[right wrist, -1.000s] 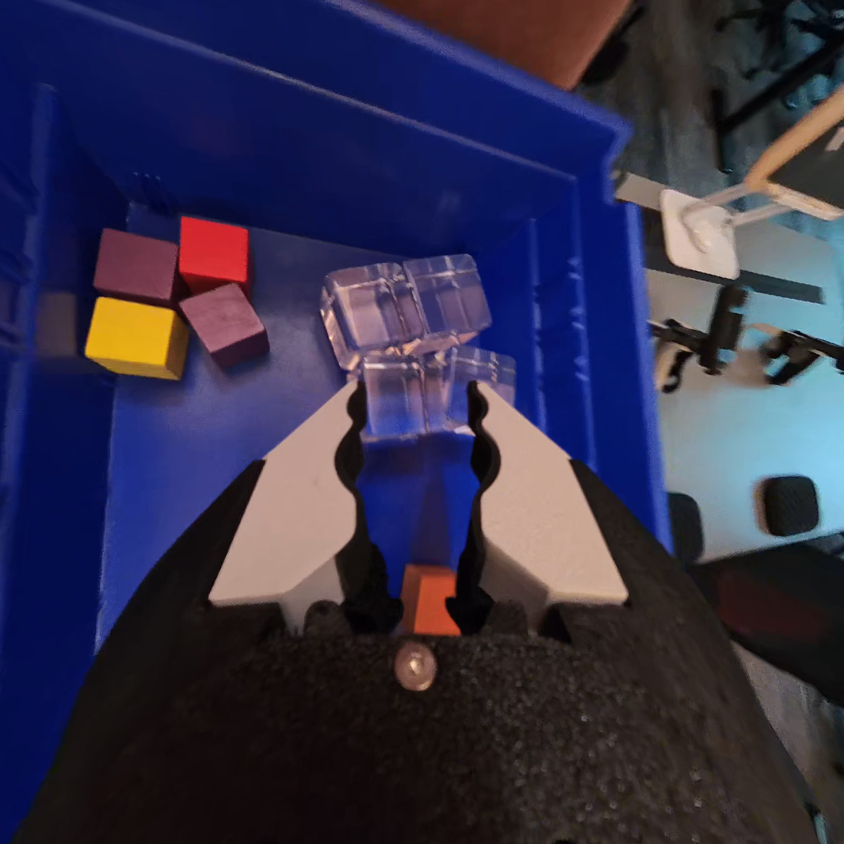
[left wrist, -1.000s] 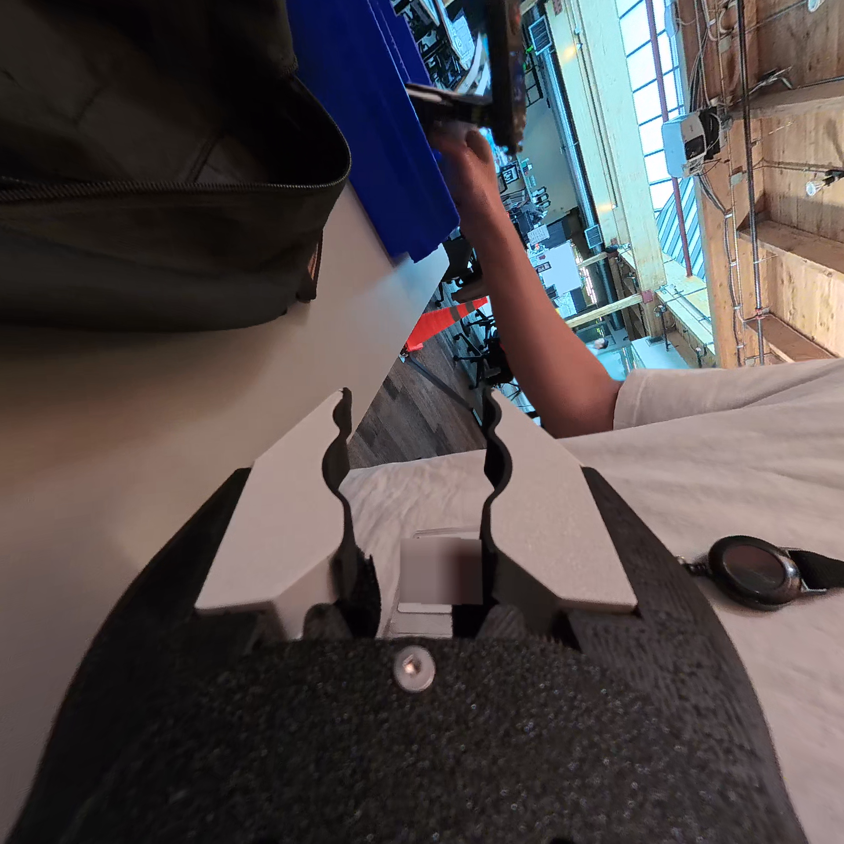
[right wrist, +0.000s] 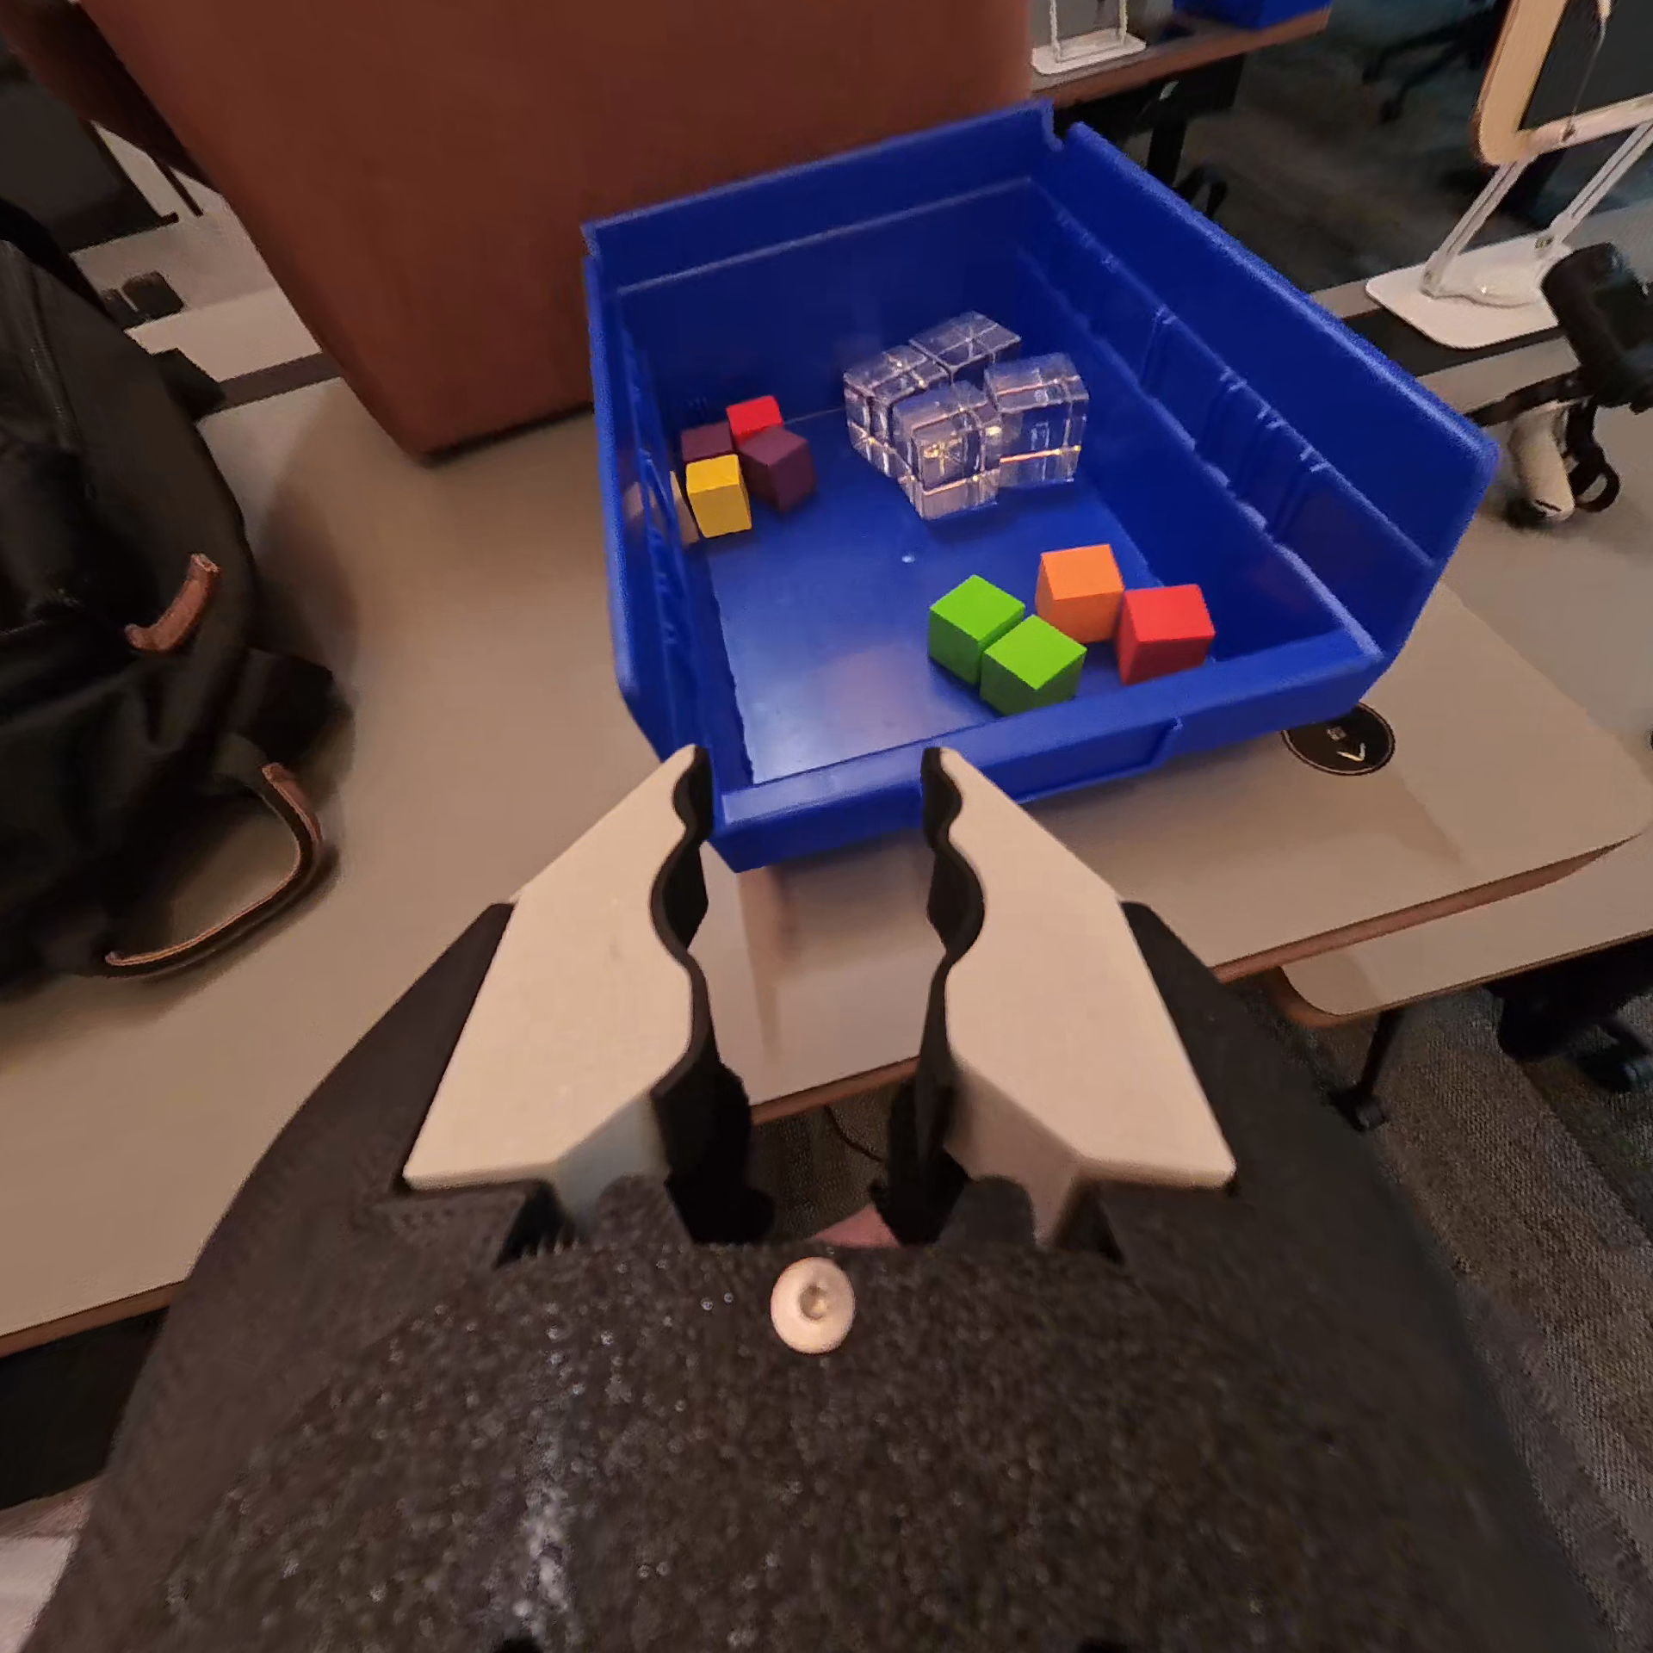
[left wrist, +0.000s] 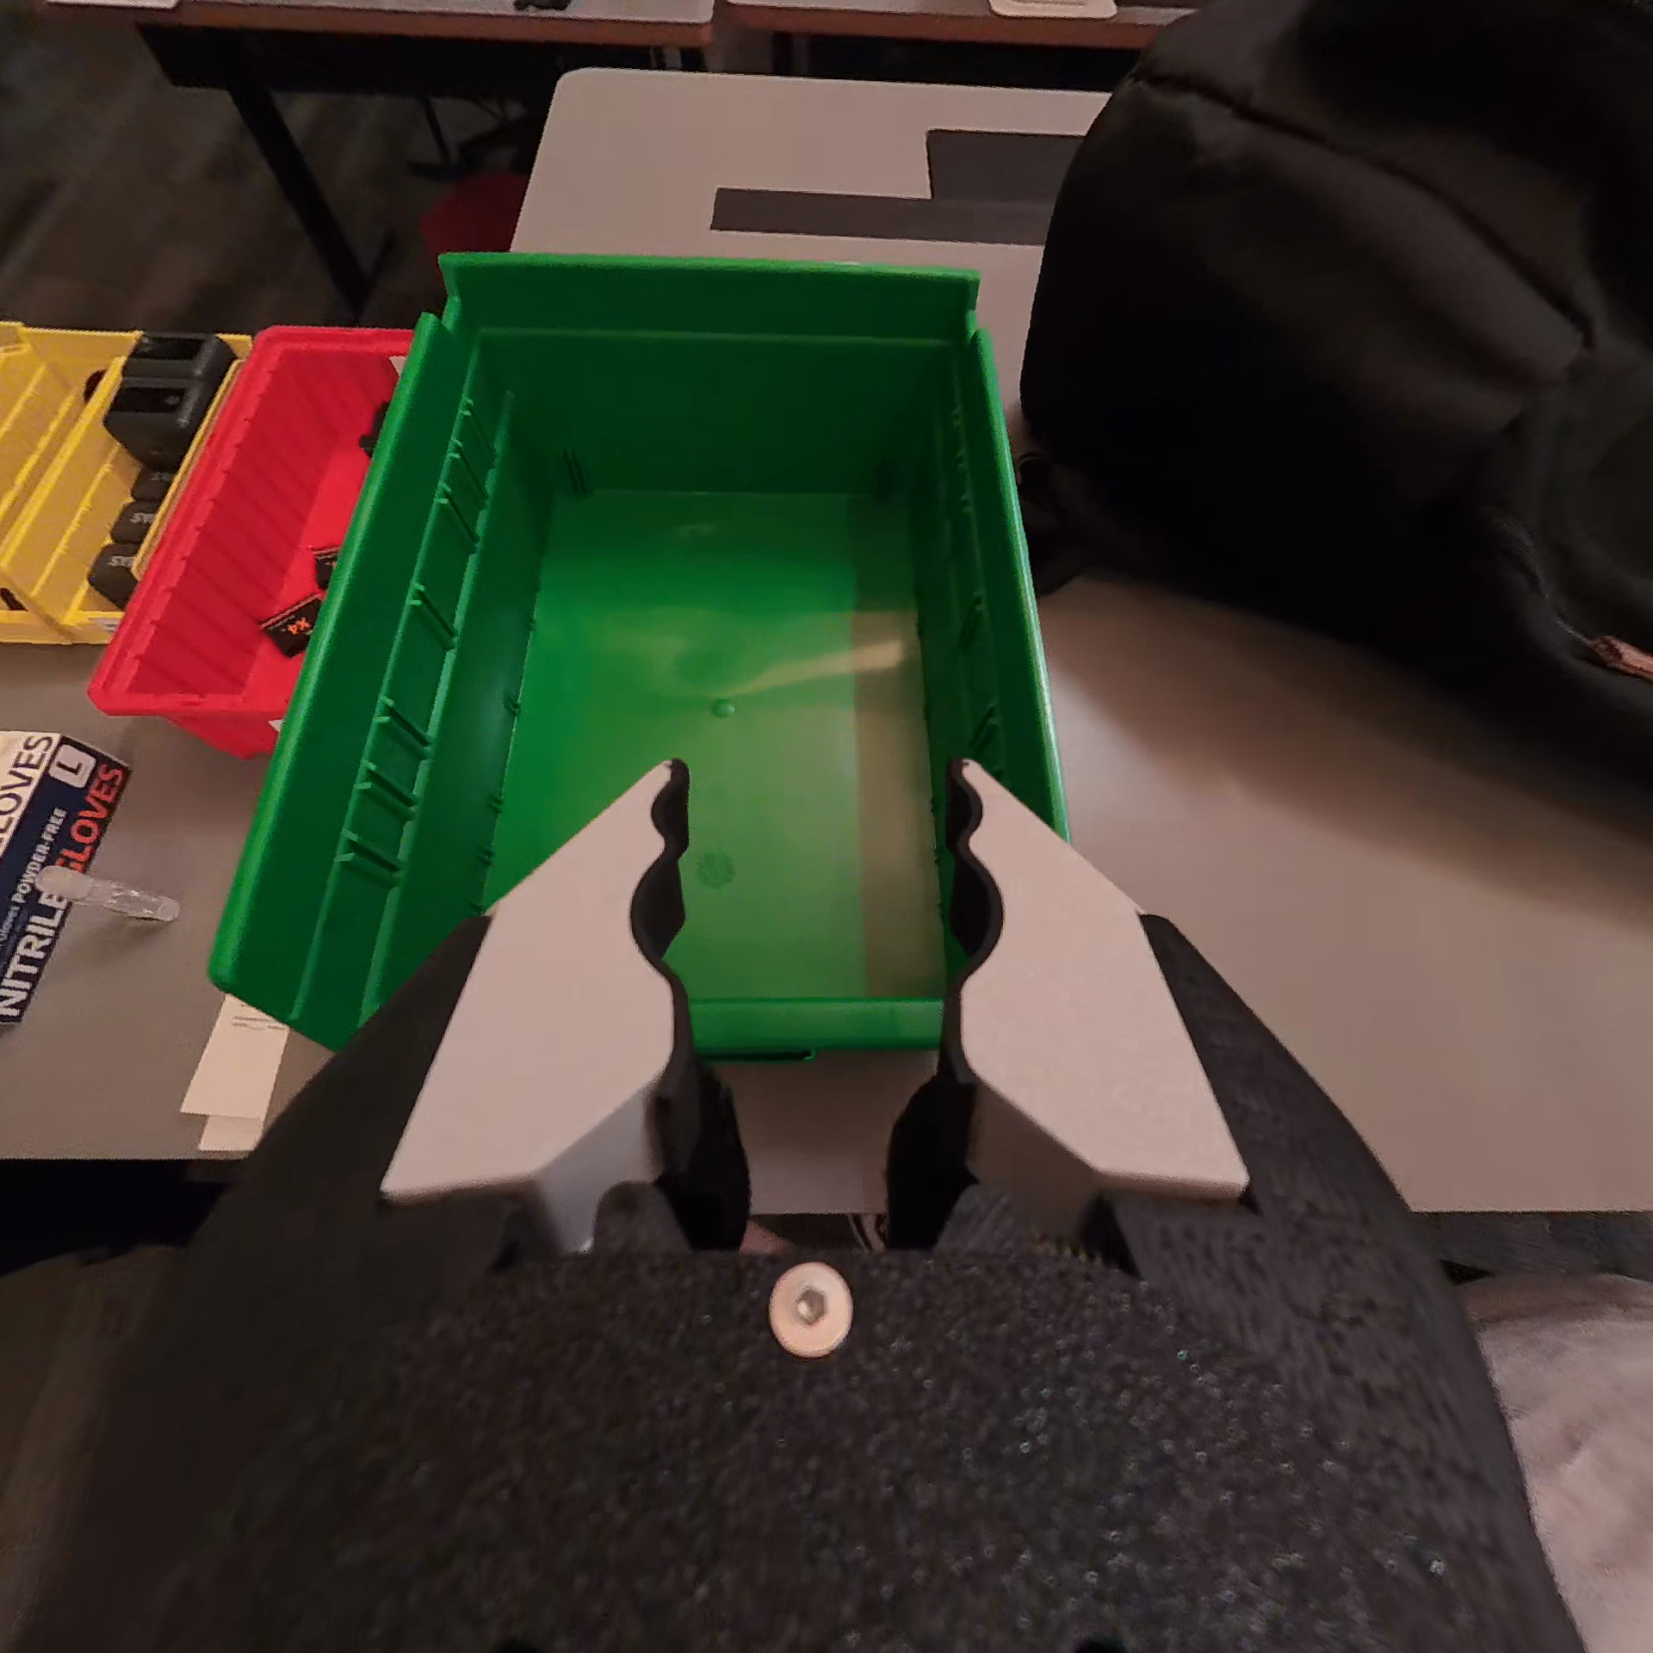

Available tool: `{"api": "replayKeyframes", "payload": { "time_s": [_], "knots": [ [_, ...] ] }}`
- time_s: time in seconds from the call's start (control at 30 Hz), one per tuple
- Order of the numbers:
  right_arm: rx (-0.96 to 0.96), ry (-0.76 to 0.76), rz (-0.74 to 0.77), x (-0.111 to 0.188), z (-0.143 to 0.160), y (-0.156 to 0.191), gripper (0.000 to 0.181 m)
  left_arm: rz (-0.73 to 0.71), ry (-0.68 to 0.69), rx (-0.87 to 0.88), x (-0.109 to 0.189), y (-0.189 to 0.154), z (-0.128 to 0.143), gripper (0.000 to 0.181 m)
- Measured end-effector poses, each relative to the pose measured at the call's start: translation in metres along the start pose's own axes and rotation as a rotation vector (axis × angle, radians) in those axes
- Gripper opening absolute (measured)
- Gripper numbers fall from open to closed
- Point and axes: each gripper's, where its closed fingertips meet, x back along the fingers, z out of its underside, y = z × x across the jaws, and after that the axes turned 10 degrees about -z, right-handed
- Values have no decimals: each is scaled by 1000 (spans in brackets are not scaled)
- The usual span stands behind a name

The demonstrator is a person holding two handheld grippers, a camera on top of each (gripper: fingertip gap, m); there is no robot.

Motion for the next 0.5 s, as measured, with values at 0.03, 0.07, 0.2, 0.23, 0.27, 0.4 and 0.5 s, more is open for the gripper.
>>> {"api": "replayKeyframes", "payload": {
  "time_s": [0.03,0.07,0.2,0.23,0.27,0.4,0.5],
  "knots": [
    [17,-3,-2,-1,-1,3,46,-7,-3,-7,0,2,-1,58],
    [34,-5,-1,-1,-2,6,47,-19,-3,-20,-1,5,-1,59],
    [111,-13,-39,-3,-12,30,47,-193,-13,-94,3,59,-8,59],
    [133,-8,-59,-5,-14,41,47,-232,3,-103,2,77,-7,59],
    [154,0,-92,-8,-15,54,47,-238,47,-121,-2,93,-2,59],
    [261,16,-284,-24,-15,144,50,-156,188,-125,-36,140,34,60],
    [385,54,-583,-32,9,262,53,9,240,-106,-57,129,57,62]
  ]
}}
